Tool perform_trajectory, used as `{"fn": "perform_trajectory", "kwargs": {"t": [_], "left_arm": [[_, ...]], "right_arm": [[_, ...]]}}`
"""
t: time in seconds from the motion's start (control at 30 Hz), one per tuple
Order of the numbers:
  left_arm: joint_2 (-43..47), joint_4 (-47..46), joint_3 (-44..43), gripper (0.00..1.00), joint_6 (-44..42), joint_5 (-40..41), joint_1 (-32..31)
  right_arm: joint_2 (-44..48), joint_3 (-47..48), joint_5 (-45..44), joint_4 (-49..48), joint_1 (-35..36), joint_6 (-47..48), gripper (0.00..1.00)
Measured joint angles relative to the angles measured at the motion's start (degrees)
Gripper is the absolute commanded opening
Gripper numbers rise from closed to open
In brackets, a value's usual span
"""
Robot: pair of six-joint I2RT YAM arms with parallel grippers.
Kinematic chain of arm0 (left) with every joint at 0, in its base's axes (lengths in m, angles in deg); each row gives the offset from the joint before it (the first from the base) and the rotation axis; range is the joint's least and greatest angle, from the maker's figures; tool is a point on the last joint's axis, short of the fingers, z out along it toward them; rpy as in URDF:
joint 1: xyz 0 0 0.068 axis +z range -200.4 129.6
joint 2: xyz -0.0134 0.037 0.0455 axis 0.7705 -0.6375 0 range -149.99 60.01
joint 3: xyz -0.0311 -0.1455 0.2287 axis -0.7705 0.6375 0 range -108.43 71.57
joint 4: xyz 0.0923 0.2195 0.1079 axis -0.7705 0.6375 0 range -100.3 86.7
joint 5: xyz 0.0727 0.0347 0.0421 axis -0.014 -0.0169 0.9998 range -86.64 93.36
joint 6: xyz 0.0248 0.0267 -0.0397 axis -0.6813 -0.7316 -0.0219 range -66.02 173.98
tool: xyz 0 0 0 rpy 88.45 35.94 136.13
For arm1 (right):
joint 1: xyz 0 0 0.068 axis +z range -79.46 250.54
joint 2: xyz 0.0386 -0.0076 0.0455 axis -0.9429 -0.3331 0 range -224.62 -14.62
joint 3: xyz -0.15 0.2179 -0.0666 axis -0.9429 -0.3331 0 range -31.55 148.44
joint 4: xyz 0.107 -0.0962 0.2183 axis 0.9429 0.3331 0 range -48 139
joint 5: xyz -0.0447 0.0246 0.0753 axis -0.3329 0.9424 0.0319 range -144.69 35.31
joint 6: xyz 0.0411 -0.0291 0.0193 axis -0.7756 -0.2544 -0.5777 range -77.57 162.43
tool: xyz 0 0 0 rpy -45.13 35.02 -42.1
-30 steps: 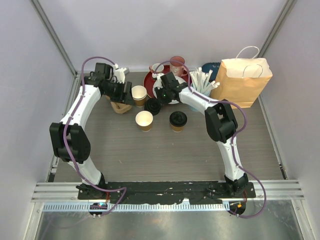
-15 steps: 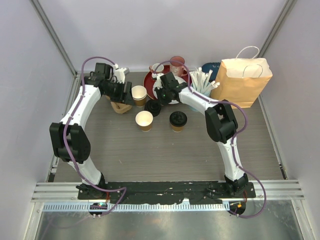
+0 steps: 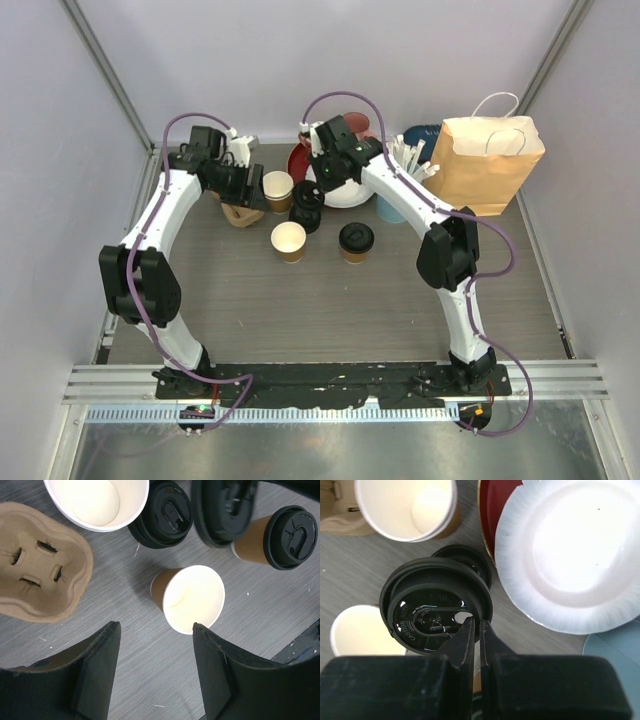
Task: Pack the takeout coffee
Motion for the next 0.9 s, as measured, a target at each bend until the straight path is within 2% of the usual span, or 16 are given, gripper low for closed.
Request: {"fn": "perform_trajectory", "kwargs": {"t": [0.13,0.27,0.63,0.73,0.9], "left_arm": [[0.7,-0.1,1.1,0.63,-0.7,1.1,0.2],[1.6,-0.1,3.3,0.61,-1.0,1.6,1.1],[3.3,-0.5,7.3,0.56,-1.2,2.0,4.0],[3.6,-1.4,8.3,0.5,-0.7,1.6,4.0],[2.9,-2.9,10.6,0.3,1.9,-1.3,4.0]], "right_arm": [[-1.0,11.0,-1.8,10.8,2.4,0.3,0.01],[-3.0,20.2,-3.5,17.3,5.3,0.5,0.01],[-8.9,23.1,-8.0,27.2,10.1,0.5,0.01],[-10.0,23.6,-8.2,27.9,10.8,0.6,0.01],[-12.1,26.0,-8.2,27.8,11.4,1.6,0.01]]}}
